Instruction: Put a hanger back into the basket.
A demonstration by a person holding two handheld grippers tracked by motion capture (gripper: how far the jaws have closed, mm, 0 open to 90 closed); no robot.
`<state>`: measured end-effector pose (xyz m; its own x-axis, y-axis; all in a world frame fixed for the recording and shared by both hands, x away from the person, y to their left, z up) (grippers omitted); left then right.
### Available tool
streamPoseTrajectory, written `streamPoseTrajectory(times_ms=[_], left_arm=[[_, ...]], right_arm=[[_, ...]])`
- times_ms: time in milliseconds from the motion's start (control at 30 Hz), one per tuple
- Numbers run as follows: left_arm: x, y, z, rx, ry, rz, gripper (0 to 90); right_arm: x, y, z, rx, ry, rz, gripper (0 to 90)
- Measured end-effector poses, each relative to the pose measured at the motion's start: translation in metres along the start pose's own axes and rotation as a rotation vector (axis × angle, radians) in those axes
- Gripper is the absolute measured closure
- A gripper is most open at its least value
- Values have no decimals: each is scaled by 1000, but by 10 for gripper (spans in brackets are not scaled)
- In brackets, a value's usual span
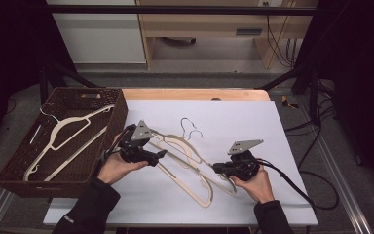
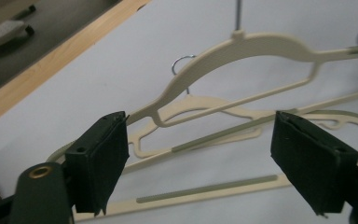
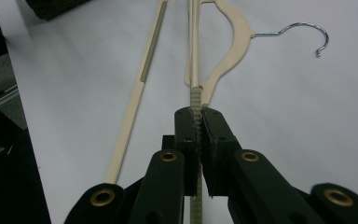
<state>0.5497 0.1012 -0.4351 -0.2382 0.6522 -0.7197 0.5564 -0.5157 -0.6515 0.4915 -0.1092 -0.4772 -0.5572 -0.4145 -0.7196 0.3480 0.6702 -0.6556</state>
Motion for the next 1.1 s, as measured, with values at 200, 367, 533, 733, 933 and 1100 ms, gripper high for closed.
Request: streamPoseTrajectory(times_ms=[200,367,533,733,933,1100], left_arm=[[8,35,-17,-20,11,-32,302],[5,49,-21,-31,73,12,396],[5,58,-23,-30,106,27,461],[7,64,-24,-27,144,28,508],[8,61,-22,-45,224,12,566],[10,54,-19,-63,312,-29,624]], right_arm=[[0,1,-1,-8,3,1,858],[0,0,-2,-16,-8,-4,858],[0,0,-2,-14,-2,-1,857],[0,0,-2,-16,-9,-3,857],[0,0,-2,-22,-10,-6,854],[0,-1,1,1,-5,-3,843]])
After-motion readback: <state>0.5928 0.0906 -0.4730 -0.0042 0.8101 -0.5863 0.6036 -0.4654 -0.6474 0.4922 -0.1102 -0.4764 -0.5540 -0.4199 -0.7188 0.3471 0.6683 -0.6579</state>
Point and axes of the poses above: each handheld gripper's, and its own axes: y roughly forward along the jaws, x roughly out of its underside, z roughly to its right, the point moved 10 cm from there along y, roughly forward along the jaws, and after that the axes turned 6 degrees about y, right-handed, at the moved point
